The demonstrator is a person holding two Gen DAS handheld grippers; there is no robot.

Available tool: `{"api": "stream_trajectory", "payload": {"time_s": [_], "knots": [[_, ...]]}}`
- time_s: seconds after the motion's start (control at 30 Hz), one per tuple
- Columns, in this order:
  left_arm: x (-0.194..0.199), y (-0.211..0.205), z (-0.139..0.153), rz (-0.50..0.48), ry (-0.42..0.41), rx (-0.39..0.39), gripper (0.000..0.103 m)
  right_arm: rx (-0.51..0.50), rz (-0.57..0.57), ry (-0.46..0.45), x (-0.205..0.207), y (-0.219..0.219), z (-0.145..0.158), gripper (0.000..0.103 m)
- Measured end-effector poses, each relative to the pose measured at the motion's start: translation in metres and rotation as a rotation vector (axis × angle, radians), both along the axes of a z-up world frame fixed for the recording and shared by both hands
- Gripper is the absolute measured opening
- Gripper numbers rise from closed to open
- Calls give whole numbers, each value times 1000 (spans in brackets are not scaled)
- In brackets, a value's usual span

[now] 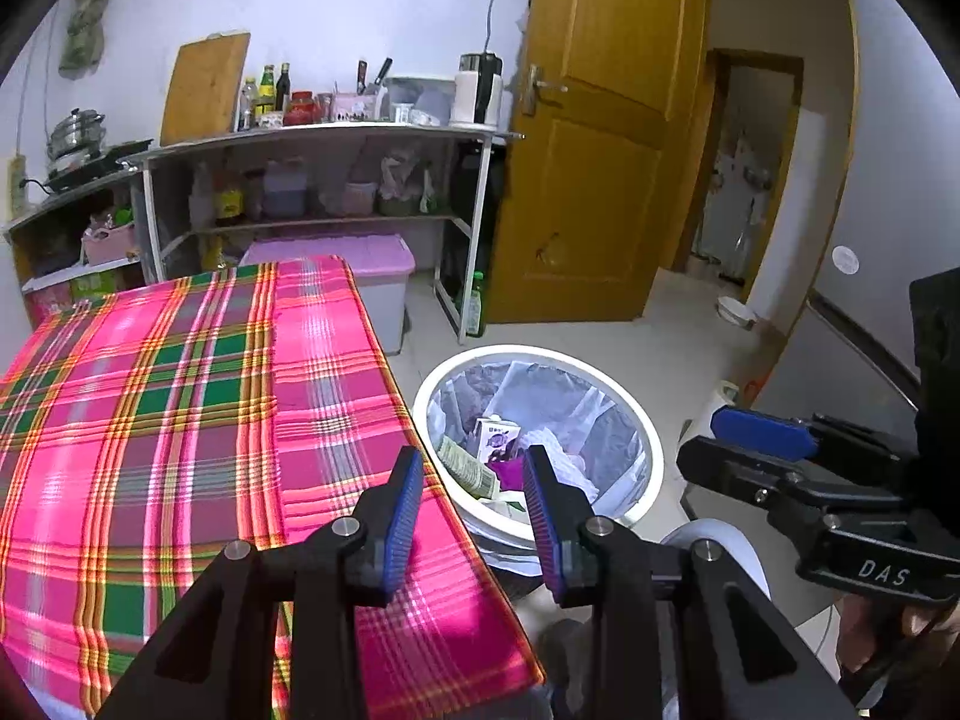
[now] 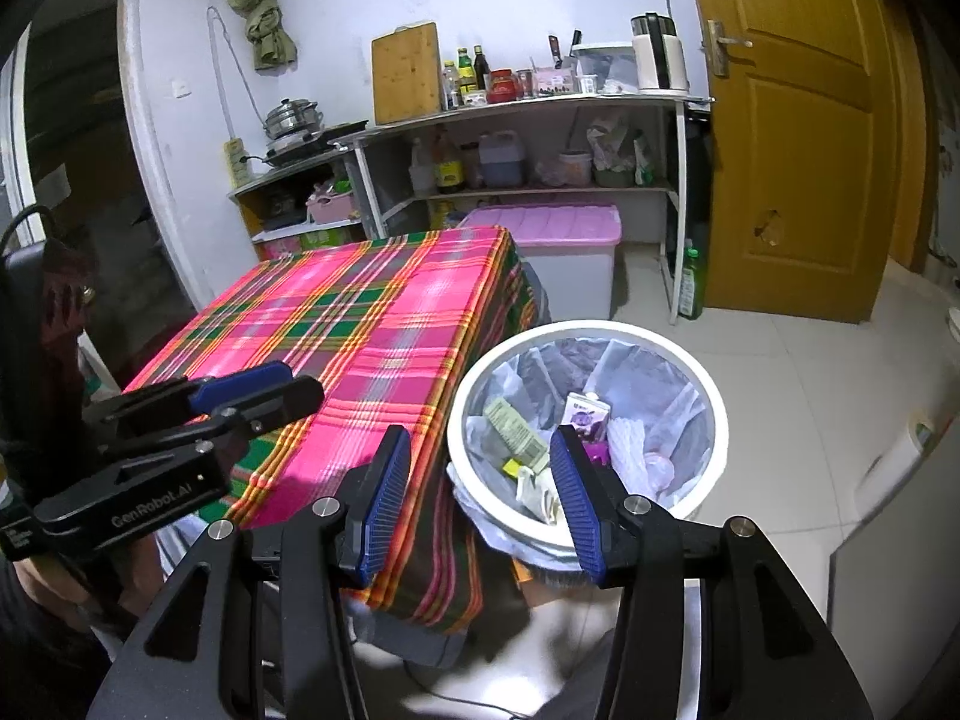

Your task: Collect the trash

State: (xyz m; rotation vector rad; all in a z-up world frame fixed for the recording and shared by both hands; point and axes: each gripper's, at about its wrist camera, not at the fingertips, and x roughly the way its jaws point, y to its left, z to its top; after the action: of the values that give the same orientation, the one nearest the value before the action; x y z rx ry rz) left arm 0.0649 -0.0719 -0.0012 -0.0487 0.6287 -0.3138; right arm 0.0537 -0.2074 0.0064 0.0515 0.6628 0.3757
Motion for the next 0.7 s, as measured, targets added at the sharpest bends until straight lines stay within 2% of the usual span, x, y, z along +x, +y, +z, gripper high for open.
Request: {"api": "stream_trajectory", "payload": {"time_s": [0.33,0.7], "knots": [[-20,4,3,11,-28,6,34,-2,4,-2,-7,1,-2,49],[-21,2,2,13,-24,11,34,0,3,-2,-8,0,-3,49]]}}
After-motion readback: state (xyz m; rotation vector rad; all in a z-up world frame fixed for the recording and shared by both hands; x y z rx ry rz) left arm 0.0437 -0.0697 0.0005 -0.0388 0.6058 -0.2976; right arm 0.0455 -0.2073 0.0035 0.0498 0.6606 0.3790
